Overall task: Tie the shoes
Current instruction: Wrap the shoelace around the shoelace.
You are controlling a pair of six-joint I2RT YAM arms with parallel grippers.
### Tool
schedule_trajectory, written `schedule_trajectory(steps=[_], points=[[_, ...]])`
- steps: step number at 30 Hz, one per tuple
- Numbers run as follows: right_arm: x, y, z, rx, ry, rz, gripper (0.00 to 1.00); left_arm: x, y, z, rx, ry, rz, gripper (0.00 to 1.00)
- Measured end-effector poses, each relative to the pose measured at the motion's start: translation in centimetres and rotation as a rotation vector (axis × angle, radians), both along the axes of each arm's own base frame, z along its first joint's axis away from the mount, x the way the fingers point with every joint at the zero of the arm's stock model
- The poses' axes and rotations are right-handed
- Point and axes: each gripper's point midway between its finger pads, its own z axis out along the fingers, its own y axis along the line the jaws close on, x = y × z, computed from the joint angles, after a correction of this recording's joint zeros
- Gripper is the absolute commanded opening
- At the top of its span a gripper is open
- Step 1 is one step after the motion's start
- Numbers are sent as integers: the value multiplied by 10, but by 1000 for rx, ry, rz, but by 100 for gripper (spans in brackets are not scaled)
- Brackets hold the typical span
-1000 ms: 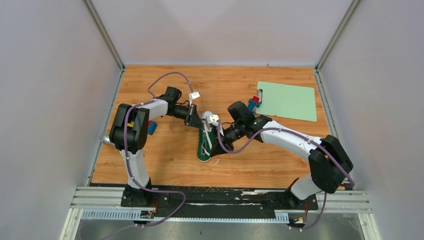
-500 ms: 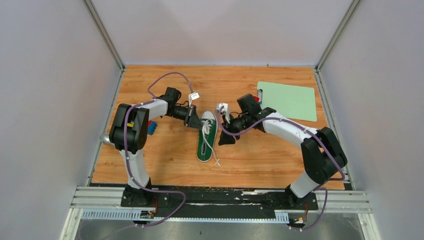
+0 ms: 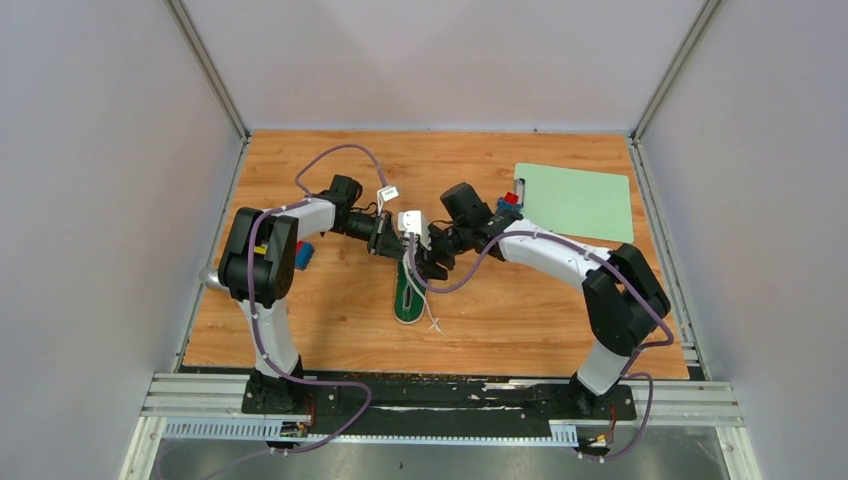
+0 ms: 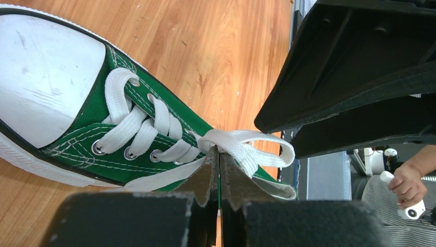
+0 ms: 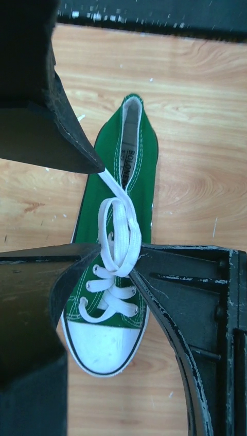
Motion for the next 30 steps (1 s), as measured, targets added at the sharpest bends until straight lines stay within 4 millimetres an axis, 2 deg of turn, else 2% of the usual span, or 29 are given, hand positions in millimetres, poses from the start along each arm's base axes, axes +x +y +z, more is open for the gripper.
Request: schedule_trajectory(steps=[7,12,13,17,24,30], points=[[11,0,-6,-57,-158,-22,53,1,0,1,1,7,5,1],[20,3,-5,-73,-192,-84,51,1,0,1,1,16,8,1],[21,3,-5,-75,-190,-93,49,1,0,1,1,18,8,1],[24,4,-3,-73,-182,-126,28,0,-1,1,2,24,10,1],[31,5,8,-44,-143,-176,1,-2,0,0,8,22,4,2],[38,1,12,-28,-116,-206,0,-5,1,-1,19,1,-16,14]])
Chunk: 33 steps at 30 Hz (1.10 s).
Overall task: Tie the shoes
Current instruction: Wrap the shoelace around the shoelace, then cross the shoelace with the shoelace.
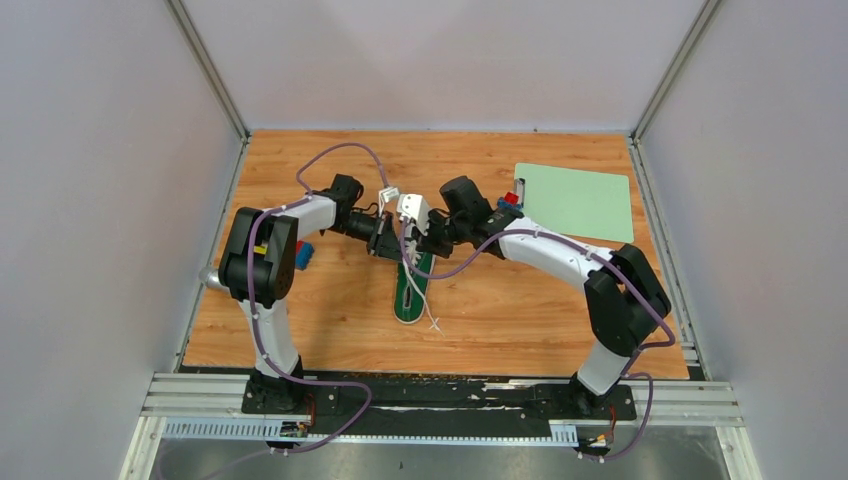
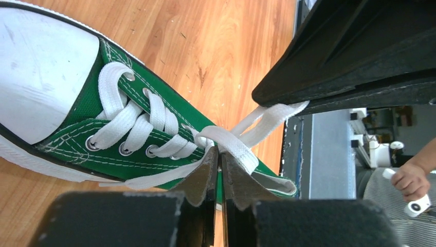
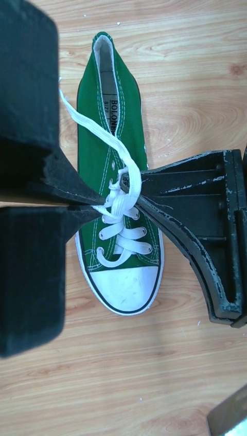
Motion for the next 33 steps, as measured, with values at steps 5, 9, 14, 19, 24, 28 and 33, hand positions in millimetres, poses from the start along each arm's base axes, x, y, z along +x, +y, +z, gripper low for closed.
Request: schedule_trajectory(steps=[5,9,14,19,24,28,33], points=[[-1,-1,-7,0,41,-9,0,1,1,0,41,-65,-33,31],[-3,0,-8,8,64,-10,0,-1,4,1,69,-126,-61,35],[-4,2,-7,17,75,-9,0,1,9,3,97,-204,-103,39],[-5,4,-4,27,83,-5,0,7,11,11,104,-279,-142,43],[-2,5,-3,33,89,-10,0,12,8,21,93,-327,-167,45],[-1,3,-3,35,97,-18,0,9,4,16,110,-315,-187,46],[4,0,-7,34,115,-36,0,4,-1,9,145,-303,-206,46]])
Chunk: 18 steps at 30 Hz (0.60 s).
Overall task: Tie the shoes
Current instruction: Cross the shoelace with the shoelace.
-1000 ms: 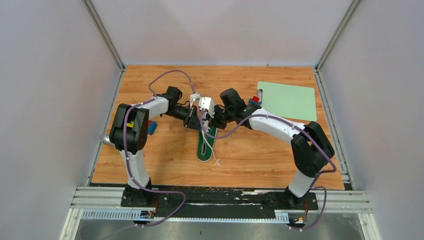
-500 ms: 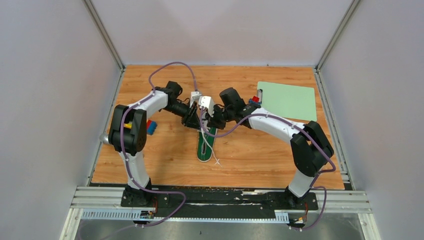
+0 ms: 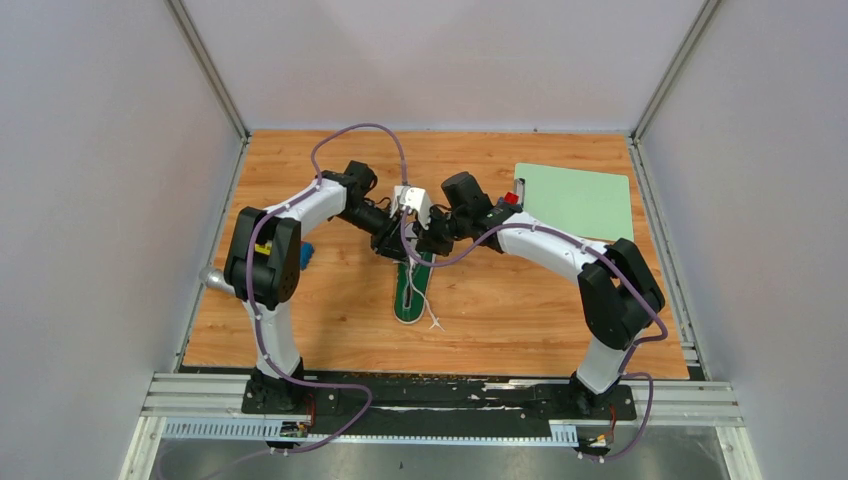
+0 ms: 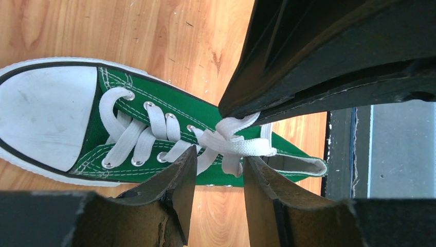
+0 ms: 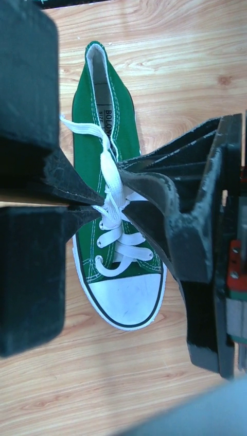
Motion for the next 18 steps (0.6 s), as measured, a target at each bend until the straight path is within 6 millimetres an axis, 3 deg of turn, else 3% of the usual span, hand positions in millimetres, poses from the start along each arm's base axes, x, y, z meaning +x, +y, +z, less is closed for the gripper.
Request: schedule_trajectory(steps=[9,15,18], points=[[0,-1,1,9,15,-4,0,0,-3,-10,33,19,30,42],[-3,1,2,22,31,8,2,7,-5,-10,43,16,61,14],[-3,0,2,29,50,-2,7,8,-6,-10,38,24,66,1]])
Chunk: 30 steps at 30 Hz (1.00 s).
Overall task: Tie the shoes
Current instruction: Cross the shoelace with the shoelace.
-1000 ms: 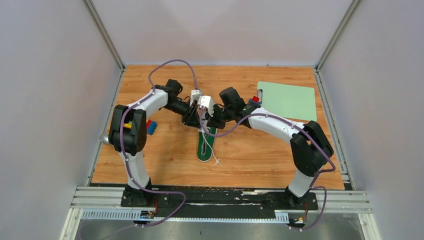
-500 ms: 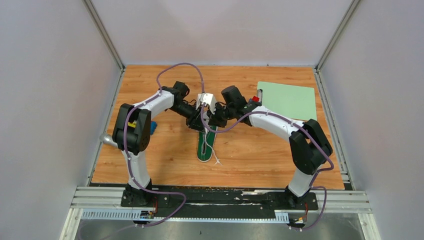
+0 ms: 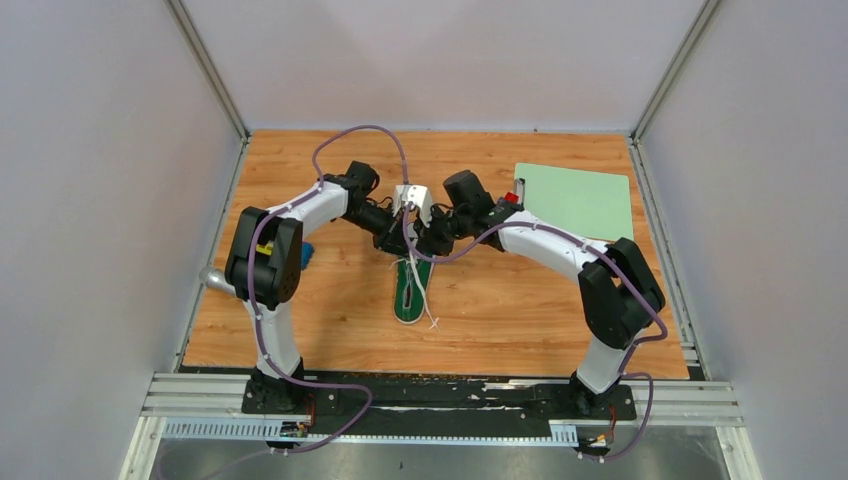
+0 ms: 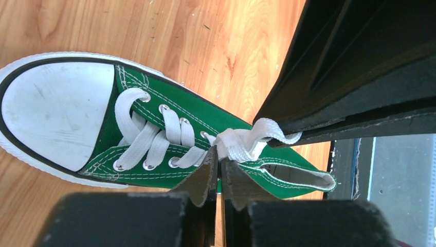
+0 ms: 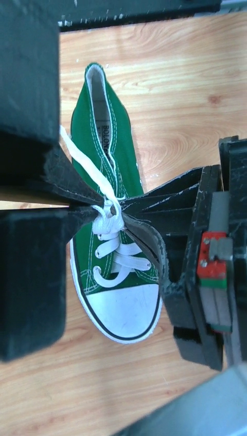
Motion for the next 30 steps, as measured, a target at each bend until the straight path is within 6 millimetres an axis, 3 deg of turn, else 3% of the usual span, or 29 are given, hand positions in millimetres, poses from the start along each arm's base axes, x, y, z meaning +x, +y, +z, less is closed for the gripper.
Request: schedule_trajectory(steps=[5,7,11,13,22,30], points=[[10,-9,5,44,100,-60,35,-1,-2,1,-14,6,-4,0],[20,-23,8,80,155,-98,39,-3,-2,0,-18,14,-4,0],[27,-43,11,138,239,-125,40,-8,-2,-4,-29,35,-3,0],[20,-47,7,152,292,-120,40,-9,-2,-6,-32,40,2,0],[-17,-24,-29,147,508,-31,41,-8,-3,-8,-39,72,34,0],[-14,-16,-40,151,513,-23,41,-4,2,-8,-64,140,103,0]])
